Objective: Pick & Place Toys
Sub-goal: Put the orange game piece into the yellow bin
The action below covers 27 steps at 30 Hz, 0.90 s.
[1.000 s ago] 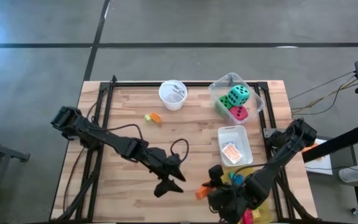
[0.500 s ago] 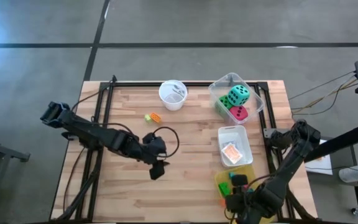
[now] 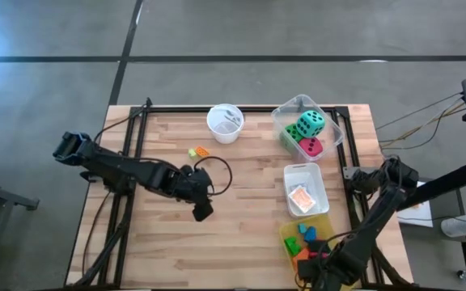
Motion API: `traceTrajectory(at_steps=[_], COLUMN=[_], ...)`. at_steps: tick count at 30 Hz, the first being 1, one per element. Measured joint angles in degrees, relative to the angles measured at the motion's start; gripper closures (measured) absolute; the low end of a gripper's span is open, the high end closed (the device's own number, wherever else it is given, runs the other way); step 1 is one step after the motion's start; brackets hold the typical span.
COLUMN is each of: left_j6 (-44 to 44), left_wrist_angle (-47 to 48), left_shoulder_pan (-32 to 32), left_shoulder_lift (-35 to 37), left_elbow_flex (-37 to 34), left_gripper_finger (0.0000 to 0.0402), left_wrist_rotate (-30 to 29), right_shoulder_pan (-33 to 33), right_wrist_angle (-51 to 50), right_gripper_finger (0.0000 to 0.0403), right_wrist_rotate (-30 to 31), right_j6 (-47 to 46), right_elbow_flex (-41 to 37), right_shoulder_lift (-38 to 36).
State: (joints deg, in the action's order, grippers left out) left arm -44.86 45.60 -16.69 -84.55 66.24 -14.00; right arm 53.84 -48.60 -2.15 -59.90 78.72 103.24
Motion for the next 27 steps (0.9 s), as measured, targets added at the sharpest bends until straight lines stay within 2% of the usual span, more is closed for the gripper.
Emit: traceTrajectory(at_steps=[13, 27], left_j6=[1.16, 1.33], left_wrist_angle=[2.46, 2.64], left_shoulder_pan=[4.46, 6.41], left_shoulder_lift=[0.0, 0.0], left_elbow_flex=[-0.04, -0.04], left_gripper_finger=[0.0136, 0.0136], left_wrist_rotate=[-0.5, -0.59], right_shoulder_pan=[0.15, 0.15], right_wrist_angle=[1.13, 1.21], right_gripper_finger=[0.0276, 0.0276], right_wrist_rotate=[-3.21, -3.79], right_j6=[-6.2, -6.6], right_elbow_flex=[-8.27, -9.05], right_shoulder_lift=[0.04, 0.0])
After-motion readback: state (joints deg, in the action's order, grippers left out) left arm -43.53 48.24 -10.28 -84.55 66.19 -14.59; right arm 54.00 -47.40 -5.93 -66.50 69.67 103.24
